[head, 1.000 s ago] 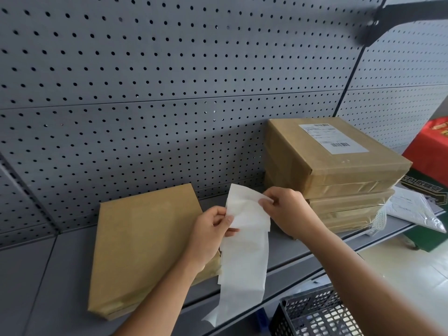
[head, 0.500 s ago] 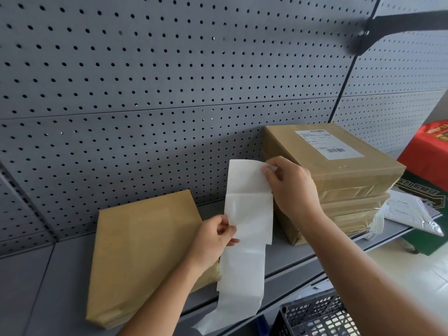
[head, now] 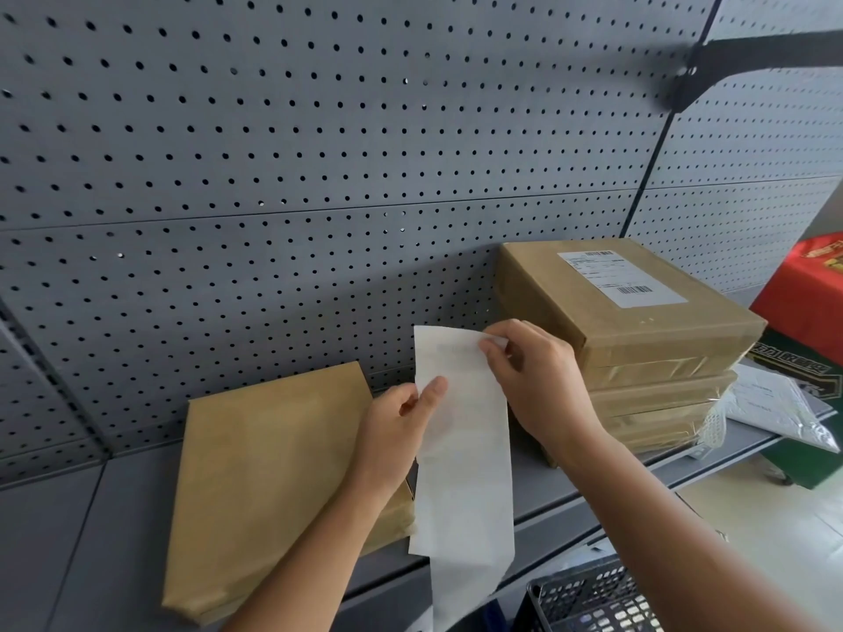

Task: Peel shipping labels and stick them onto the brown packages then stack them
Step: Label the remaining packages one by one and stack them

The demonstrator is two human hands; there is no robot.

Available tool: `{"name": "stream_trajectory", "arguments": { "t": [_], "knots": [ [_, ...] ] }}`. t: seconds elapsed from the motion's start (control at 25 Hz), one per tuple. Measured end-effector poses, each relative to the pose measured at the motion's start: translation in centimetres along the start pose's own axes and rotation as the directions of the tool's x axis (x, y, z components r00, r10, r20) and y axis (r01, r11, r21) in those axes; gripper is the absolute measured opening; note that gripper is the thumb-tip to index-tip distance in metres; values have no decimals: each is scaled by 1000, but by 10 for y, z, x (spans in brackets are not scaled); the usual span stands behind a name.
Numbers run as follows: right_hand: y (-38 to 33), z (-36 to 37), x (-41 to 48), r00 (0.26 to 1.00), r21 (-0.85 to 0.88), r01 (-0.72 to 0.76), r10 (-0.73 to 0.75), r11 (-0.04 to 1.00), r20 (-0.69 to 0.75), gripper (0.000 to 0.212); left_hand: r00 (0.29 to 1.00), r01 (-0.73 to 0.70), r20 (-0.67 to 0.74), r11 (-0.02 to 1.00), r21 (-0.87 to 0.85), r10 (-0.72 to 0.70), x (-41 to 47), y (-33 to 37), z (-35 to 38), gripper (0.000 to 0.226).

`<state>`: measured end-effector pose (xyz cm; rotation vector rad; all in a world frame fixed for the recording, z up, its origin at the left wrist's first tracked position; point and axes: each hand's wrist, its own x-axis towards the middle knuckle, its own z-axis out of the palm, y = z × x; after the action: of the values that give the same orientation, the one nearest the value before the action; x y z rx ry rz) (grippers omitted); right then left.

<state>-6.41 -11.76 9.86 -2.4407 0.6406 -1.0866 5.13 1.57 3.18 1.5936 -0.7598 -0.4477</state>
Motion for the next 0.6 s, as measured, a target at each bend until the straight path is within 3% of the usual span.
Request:
{"name": "stream_trajectory", "arguments": {
  "t": [0.12,0.24,0.44,0.6],
  "knots": [
    [0,1,-9,999,38,-16,15,999,35,6,995,85,-45,984,-158,-93,8,0,0,63],
    [0,-2,-13,998,85,-50,47,995,47,6,990,120,-47,975,-185,-131,12,-6,2,39],
    [2,-14,3,983,159,-177,182,971,-15,9,998,51,-25,999,-19,-51,10,-16,14,32],
    [-4,-28,22,974,227,-186,209,956,-83,15,999,39,1,991,127,-39,12,-27,22,25]
  ]
}}
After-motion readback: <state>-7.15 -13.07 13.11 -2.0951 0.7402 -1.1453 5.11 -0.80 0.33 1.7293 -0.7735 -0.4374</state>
